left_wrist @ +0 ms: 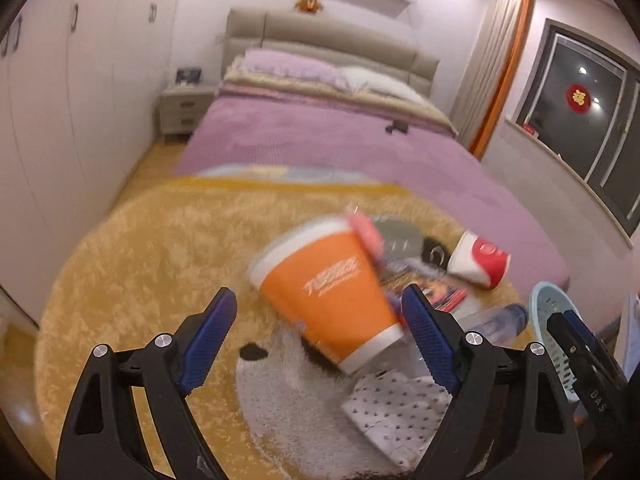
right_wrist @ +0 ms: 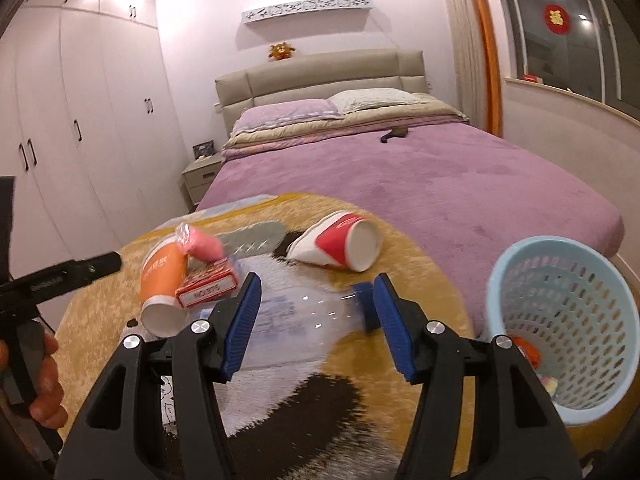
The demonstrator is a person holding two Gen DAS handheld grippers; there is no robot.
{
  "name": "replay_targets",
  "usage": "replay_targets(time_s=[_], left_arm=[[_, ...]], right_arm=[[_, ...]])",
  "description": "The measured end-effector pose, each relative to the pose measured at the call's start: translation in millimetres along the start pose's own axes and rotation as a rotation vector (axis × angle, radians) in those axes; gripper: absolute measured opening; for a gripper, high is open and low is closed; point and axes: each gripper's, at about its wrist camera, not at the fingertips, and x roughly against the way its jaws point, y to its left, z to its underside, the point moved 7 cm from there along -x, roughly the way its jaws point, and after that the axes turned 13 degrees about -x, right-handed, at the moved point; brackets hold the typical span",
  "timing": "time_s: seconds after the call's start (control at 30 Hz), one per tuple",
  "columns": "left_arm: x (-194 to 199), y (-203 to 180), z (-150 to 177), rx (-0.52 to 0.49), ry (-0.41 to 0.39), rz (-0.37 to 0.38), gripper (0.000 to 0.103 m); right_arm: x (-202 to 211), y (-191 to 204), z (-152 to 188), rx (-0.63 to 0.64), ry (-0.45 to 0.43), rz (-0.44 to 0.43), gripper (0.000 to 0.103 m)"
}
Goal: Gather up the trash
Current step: 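Grasp the orange paper cup with the left tool while the right tool approaches the clear bottle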
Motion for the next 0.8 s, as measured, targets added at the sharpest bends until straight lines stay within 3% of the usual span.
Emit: replay_targets(time_s=[0.13,0.37,0.6,0.8], left_arm=[[-22.1,2.0,7.8,0.051,0.056,0.092,0.082],[-51.1,-3.0,15.6,0.125,0.116,0.143,0.082],[-70.9,-0.4,11.3,0.131,0.118,0.098,0.085],[-82.3,1.2,11.7,0.139,0.148,0.077,0.083]], right_arm=[[-12.1,10.9,12.3,0.021,0.016,-0.009,0.055],[-20.9,17.3,24.1,0.071,0.039,-0.01,0.057],[-19.1,18.8,26.0,0.067,0.06,-0.06,0.058],[-18.1,24.4,30.1,0.093,0.063,-0.05,0.058]])
